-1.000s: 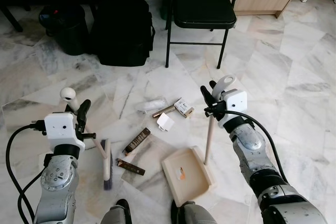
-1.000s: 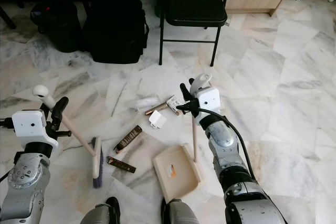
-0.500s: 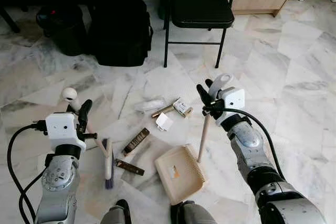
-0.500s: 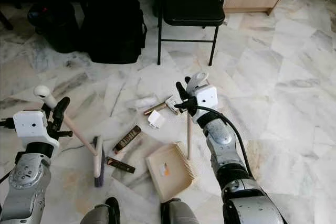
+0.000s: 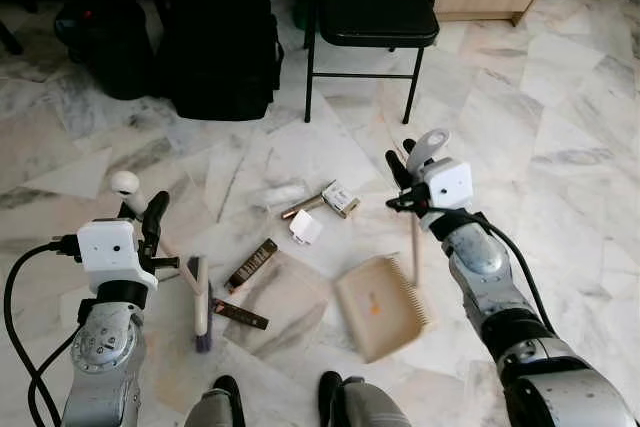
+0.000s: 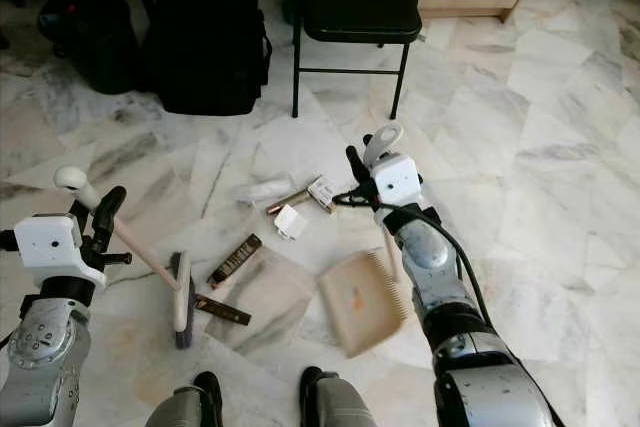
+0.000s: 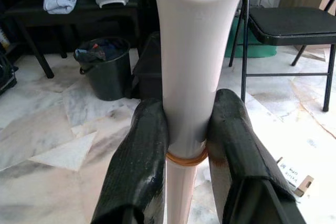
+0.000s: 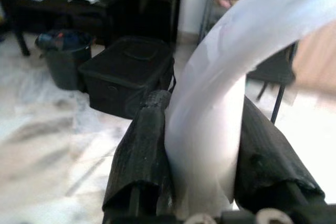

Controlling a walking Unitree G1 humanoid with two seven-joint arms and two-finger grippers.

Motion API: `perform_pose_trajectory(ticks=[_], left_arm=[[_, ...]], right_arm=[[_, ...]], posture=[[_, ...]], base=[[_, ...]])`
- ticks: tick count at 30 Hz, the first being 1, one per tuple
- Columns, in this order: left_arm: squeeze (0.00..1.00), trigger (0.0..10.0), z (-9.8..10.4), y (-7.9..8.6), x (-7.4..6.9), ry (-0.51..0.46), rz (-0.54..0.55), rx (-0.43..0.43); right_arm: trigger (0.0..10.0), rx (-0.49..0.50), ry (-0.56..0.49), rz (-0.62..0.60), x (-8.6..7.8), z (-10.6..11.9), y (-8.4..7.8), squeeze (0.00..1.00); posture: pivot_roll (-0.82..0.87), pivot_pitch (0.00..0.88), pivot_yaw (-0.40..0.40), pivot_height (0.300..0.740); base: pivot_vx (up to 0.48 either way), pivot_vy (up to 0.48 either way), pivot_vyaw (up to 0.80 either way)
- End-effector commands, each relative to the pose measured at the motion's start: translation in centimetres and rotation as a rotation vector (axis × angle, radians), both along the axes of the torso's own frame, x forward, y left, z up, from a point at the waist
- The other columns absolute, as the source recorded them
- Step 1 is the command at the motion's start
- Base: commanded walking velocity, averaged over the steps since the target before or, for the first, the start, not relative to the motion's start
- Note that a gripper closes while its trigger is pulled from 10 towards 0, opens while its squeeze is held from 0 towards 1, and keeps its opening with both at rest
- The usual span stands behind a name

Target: Sweep floor

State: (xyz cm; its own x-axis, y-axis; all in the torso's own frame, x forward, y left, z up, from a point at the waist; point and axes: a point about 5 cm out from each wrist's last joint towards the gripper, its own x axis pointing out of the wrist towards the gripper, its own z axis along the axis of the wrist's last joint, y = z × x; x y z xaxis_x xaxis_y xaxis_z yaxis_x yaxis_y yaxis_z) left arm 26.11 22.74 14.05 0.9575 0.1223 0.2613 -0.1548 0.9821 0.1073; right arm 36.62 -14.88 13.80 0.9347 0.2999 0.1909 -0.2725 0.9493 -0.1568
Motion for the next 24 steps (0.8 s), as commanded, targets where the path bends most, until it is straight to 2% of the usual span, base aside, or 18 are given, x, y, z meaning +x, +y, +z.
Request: perform_pose_trajectory(ticks=[1,4,15,24], left_arm=[[0.00,10.0,-0.44,-0.10,-0.25,0.020,-0.006,-0.004],[0.00,10.0,-0.47,-0.15,-0.10,0.021,-0.010,-0.007],[0.00,10.0,-0.53,-0.17,0.18,0.025,-0.018,-0.012],[0.00,10.0,-0.56,-0.06,0.59,0.030,-0.020,-0.011]], right_arm=[[10.0,0.072,0.057,-0.035,0.10,-0.60,-0.39,0.00],[10.0,0.129,0.091,-0.056,0.36,-0.66,-0.26,0.00],[10.0,0.156,0.099,-0.030,0.48,-0.36,-0.01,0.00],[10.0,0.256,0.120,-0.009,0.69,0.23,0.33,0.00]], posture=[[-0.03,0.334,-0.126,0.740],[-0.03,0.328,-0.126,0.740],[-0.02,0.306,-0.125,0.740],[-0.03,0.283,-0.124,0.740]], base=[[0.000,0.000,0.00],[0.000,0.000,0.00],[0.000,0.000,0.00],[0.000,0.000,0.00]])
